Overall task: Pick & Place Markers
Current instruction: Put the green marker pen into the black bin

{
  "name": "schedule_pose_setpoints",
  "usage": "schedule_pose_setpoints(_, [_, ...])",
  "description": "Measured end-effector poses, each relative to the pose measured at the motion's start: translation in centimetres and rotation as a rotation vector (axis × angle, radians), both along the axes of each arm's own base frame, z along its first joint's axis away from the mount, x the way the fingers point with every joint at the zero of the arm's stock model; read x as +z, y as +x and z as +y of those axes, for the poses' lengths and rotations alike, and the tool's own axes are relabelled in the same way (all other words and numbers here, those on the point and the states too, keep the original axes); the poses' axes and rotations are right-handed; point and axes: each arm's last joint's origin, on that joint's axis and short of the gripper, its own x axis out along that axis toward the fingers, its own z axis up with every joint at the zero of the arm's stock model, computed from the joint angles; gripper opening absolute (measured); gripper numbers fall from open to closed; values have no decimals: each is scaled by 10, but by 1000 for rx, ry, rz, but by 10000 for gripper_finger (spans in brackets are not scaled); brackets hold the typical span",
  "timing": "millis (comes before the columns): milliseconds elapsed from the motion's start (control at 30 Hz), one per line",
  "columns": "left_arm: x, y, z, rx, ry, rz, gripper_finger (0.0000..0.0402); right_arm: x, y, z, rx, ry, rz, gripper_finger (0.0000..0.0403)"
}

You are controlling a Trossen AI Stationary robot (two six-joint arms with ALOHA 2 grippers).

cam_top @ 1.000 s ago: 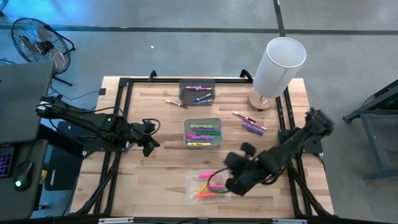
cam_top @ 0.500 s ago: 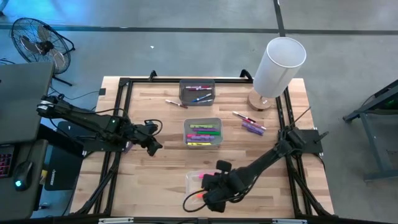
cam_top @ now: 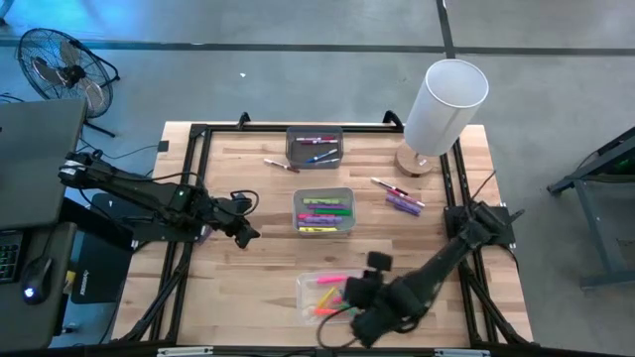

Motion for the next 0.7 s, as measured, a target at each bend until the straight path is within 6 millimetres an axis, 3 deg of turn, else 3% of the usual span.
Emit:
schedule_pose_setpoints(200, [1,1,0,19,8,-13,17,28,-38,3,-89,-89,-116,58])
schedule_pose_setpoints(367, [1,1,2,24,71,-26,82,39,-54,-2,-146,-128,-160,16])
schedule_pose_setpoints(467, [1,1,3,55,103,-33,130,28,-59,-11,-181,-124,-205,3])
schedule_pose_setpoints(567, [-1,2,3,55,125,-28,167,3,-66,-25,-266,-32,-205,4])
schedule_pose_setpoints(700, [-1,3,3,-3,199,-33,185,-33,-79,-39,-348,149,-290,1])
